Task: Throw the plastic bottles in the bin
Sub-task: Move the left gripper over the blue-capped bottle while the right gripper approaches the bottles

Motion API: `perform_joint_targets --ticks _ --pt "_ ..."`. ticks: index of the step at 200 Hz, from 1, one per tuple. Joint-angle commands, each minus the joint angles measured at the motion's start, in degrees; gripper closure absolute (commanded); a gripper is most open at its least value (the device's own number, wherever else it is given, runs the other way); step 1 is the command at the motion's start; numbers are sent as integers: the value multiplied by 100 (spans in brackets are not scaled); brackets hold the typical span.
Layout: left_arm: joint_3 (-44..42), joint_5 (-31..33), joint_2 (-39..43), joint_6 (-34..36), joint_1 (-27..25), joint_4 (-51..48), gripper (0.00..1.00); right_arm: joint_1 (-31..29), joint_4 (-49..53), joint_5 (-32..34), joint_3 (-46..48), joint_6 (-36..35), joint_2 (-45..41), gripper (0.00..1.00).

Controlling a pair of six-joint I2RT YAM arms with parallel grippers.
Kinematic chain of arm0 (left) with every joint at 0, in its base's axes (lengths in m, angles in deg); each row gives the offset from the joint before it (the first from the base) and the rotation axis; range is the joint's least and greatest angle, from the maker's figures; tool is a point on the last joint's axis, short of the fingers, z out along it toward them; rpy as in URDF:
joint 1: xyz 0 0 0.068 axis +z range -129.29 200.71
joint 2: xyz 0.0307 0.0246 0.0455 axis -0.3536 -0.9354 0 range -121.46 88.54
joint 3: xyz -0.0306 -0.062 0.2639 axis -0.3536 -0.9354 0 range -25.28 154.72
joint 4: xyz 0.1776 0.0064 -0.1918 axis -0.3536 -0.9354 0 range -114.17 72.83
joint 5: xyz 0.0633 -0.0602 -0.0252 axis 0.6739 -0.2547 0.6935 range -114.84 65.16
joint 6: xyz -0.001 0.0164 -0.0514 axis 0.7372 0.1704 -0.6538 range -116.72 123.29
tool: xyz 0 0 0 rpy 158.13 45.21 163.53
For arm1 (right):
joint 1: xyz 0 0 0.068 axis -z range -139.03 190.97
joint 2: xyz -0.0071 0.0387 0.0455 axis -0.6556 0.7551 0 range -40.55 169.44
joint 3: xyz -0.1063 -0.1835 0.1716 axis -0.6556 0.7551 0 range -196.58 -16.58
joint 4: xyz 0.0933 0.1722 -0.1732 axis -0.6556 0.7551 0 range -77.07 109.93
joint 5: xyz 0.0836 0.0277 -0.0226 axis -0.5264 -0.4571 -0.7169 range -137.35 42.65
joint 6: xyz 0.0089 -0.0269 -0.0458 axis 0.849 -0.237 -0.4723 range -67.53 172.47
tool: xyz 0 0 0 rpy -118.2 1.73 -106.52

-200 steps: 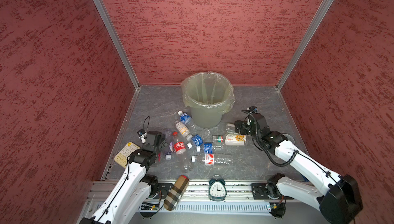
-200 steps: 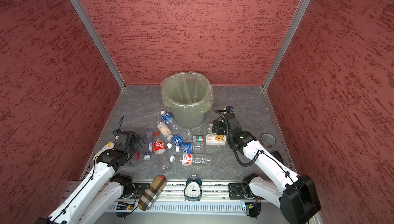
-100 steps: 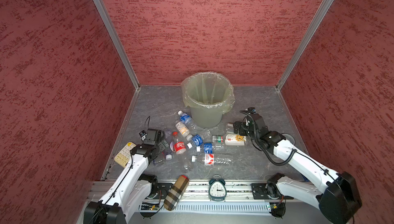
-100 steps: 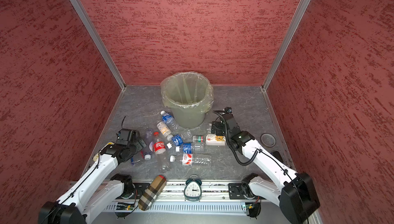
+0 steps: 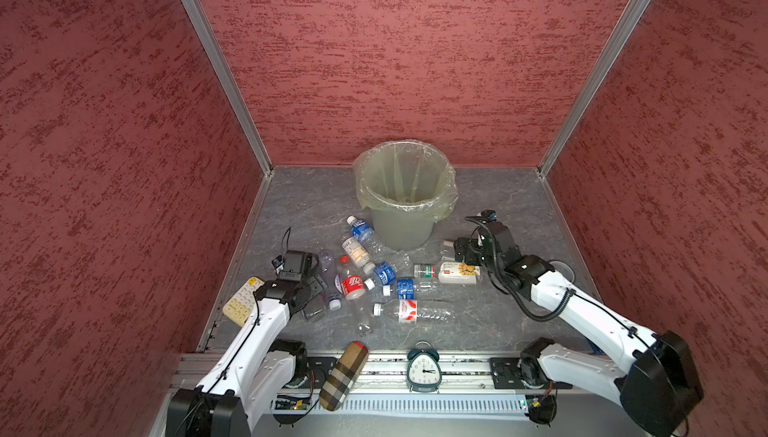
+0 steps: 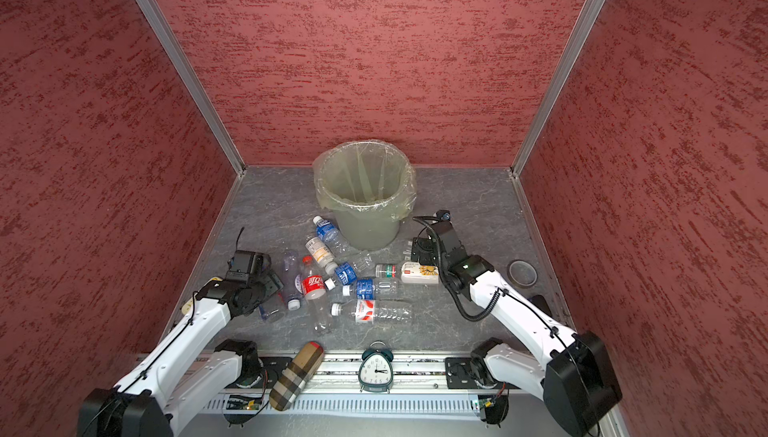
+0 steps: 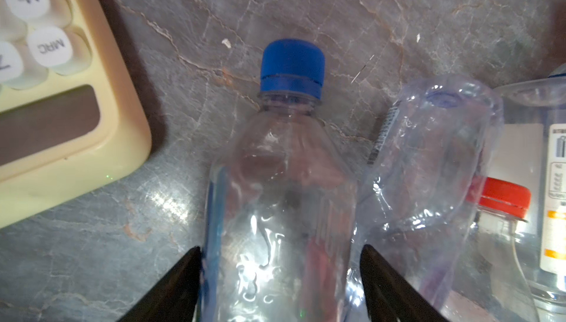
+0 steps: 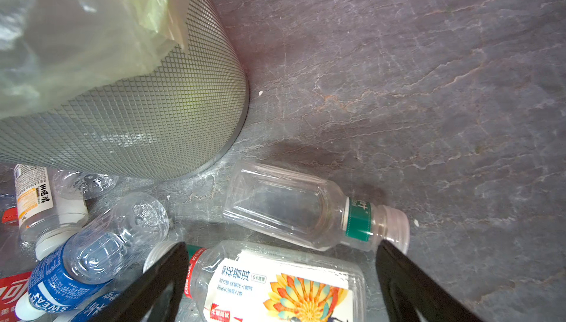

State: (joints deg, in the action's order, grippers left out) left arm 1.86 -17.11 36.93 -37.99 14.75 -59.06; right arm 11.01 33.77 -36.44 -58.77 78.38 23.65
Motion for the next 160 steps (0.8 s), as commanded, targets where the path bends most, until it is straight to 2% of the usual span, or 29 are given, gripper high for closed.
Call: perform_joint_targets --ticks 1,68,160 --pt "83 -315 -148 61 115 209 18 -53 -52 -9 49 108 30 5" --pt "-77 -524 -68 -21 261 287 22 -63 -77 -19 85 125 39 8" --pt "-68 -893 -481 121 412 503 21 -67 -126 -99 132 196 58 6"
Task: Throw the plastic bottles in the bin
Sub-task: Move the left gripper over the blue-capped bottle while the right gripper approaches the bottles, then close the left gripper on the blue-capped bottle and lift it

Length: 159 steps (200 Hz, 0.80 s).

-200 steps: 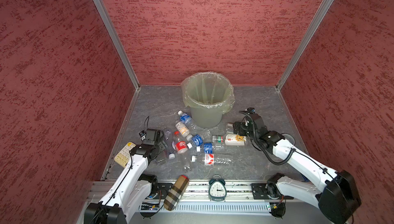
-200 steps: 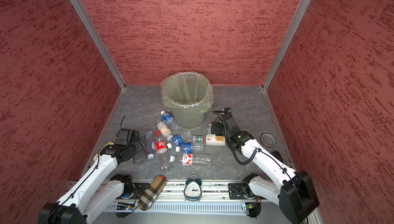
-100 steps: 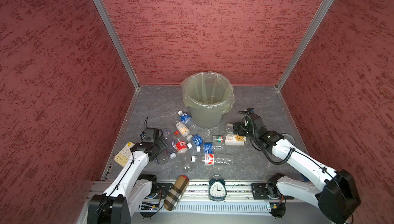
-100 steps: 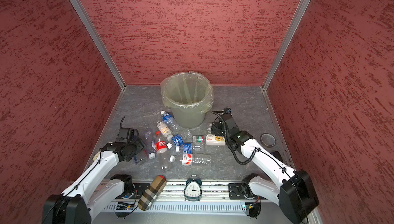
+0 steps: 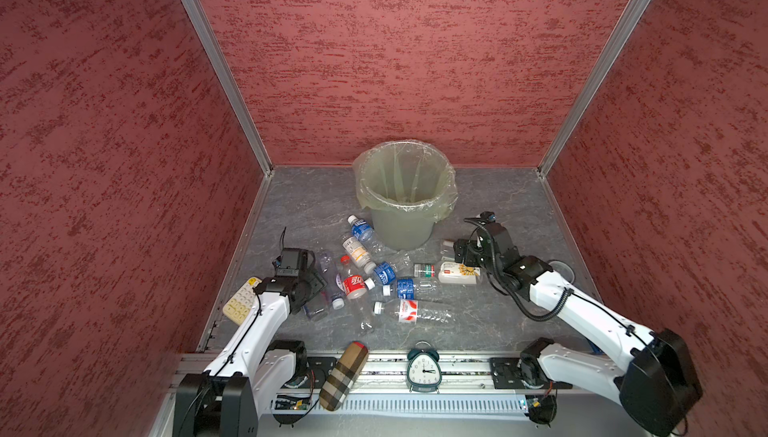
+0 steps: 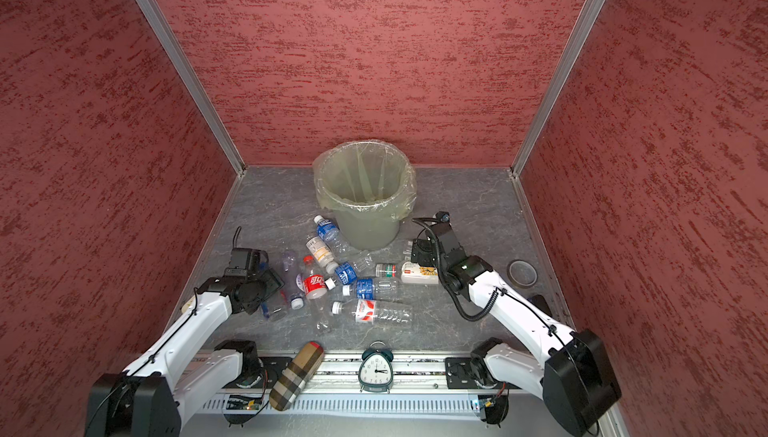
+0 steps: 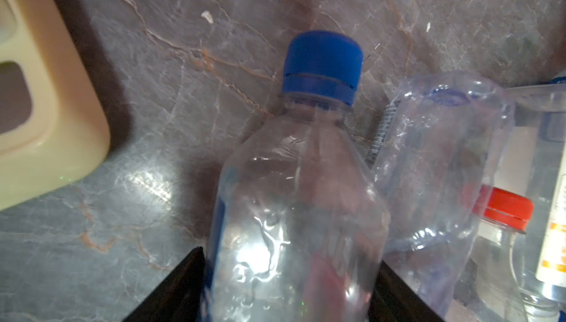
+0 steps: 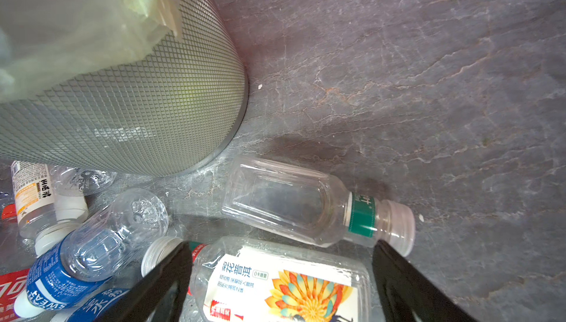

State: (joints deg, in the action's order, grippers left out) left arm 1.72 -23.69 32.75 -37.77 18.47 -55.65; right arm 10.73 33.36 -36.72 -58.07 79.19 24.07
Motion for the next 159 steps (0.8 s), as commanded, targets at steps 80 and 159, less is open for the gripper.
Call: perform_joint_targets --ticks 80,159 --pt "-7 -106 381 168 -18 10 42 -43 -59 -68 -8 53 7 9" --pt "696 762 1034 101 -769 -823 42 -43 -117 -47 -77 22 41 9"
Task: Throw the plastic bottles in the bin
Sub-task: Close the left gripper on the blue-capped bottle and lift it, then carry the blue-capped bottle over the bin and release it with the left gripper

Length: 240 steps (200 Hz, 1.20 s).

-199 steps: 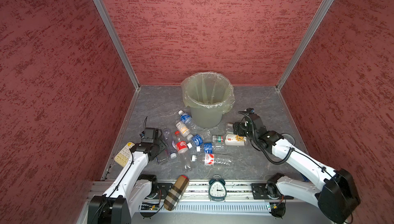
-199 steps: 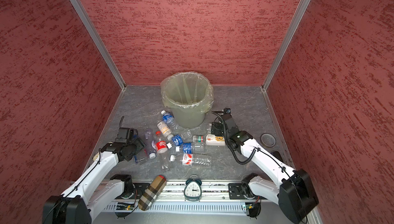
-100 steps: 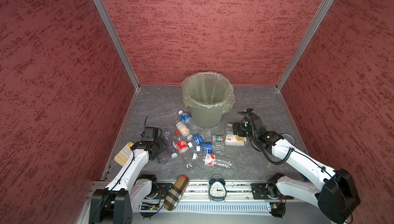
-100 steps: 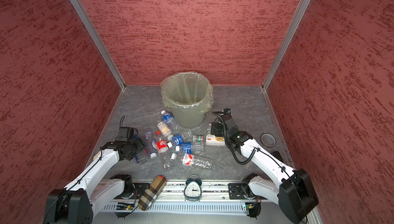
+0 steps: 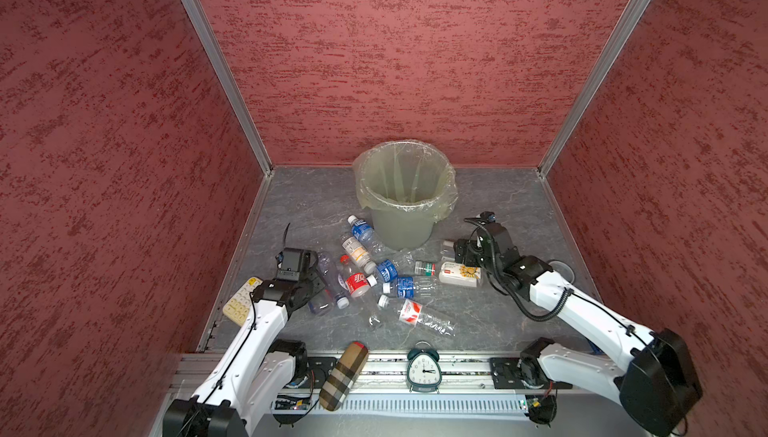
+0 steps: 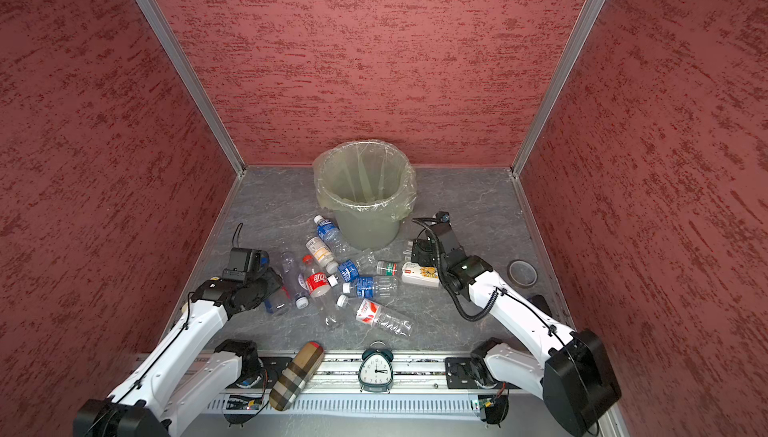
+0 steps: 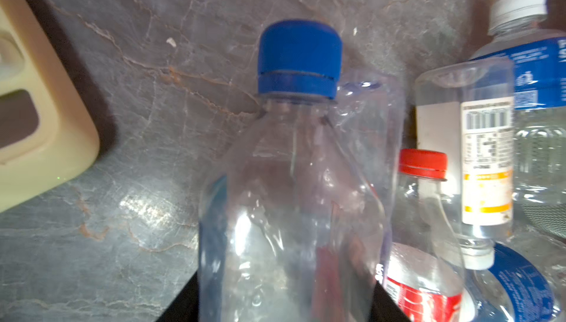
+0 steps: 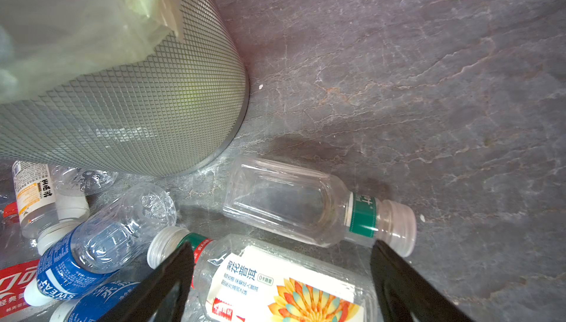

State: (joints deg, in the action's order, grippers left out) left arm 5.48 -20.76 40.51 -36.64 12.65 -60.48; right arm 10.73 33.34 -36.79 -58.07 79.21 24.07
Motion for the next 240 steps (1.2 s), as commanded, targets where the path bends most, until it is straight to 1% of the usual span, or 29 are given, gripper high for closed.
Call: perform_joint_targets --ticks 1,45,71,96,144,168,208,240 --pt "332 479 258 -14 -201 -347 42 -43 -115 -39 -73 17 42 9" --pt "747 820 713 96 -453 -632 42 -52 -187 -36 -47 6 -8 9" --pt "861 869 900 329 -611 -502 43 -48 -242 -39 0 -2 -29 9" --pt "903 588 1033 795 -740 -195 43 -50 -270 -60 38 -24 -47 9" --pt "963 88 1373 1358 -949 410 43 -70 -465 -77 253 -52 -158 7" --pt "914 -143 1587 1643 -1103 716 45 -86 -554 -94 350 -81 -221 6" --pt "886 -444 1742 1938 -1308 1126 45 -98 -572 -64 415 -83 -300 4" --pt "944 -440 1814 2104 -1631 1422 45 -109 -619 -54 534 -55 -370 4"
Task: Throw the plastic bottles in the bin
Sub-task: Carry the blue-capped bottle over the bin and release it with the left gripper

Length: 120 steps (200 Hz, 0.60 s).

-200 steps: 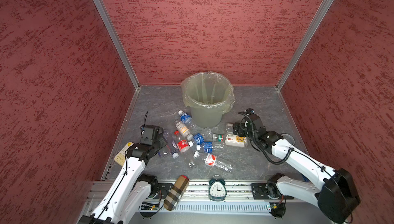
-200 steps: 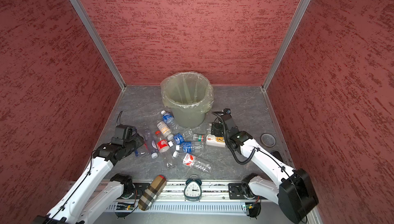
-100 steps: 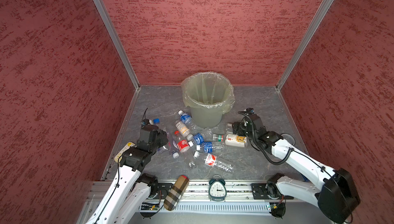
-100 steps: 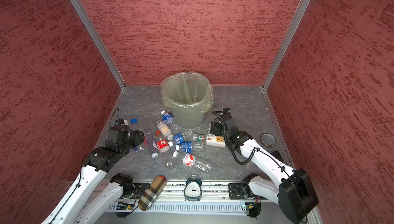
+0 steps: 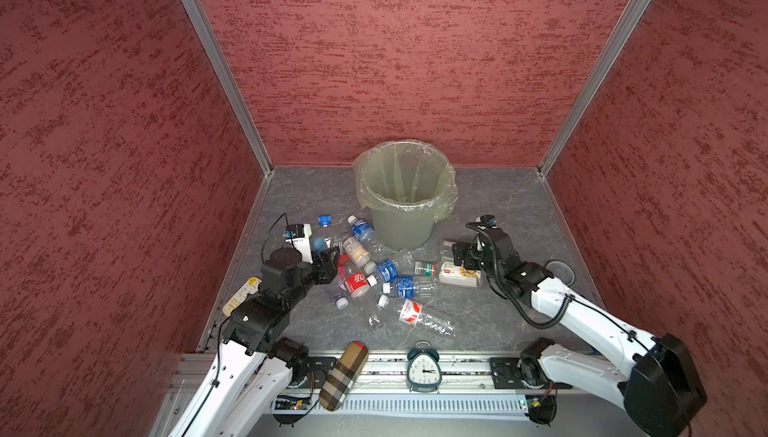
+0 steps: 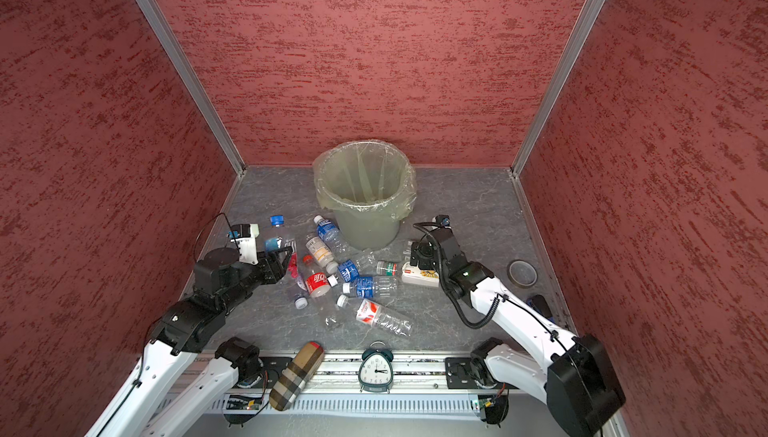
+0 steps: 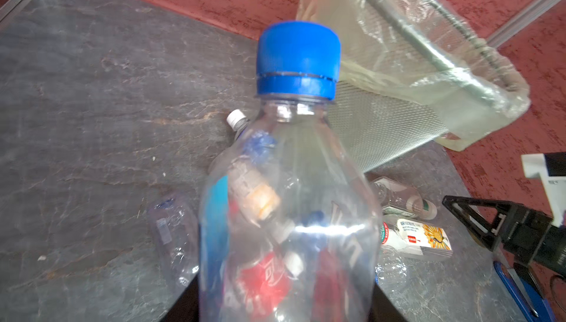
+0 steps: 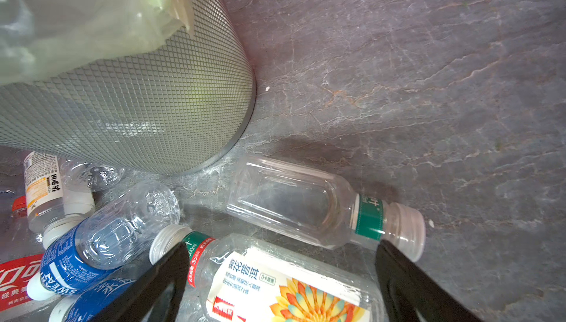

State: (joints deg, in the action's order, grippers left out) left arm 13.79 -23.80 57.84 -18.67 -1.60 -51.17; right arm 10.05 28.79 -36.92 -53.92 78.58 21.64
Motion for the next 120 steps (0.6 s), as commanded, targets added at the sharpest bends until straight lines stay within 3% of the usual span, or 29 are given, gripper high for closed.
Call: perform_joint_targets --ticks 1,55,88,120 --pt "120 -133 77 316 -218 500 45 -48 -172 -41 125 8 -128 4" --pt "670 -92 -569 544 -721 1266 45 -55 -262 -99 259 59 -341 5" --pt "1663 -59 -1813 840 -994 2110 47 -63 -243 -142 332 147 -560 5" --pt "3237 -104 -3410 1104 -1038 2538 47 -64 -266 -241 360 230 -715 5"
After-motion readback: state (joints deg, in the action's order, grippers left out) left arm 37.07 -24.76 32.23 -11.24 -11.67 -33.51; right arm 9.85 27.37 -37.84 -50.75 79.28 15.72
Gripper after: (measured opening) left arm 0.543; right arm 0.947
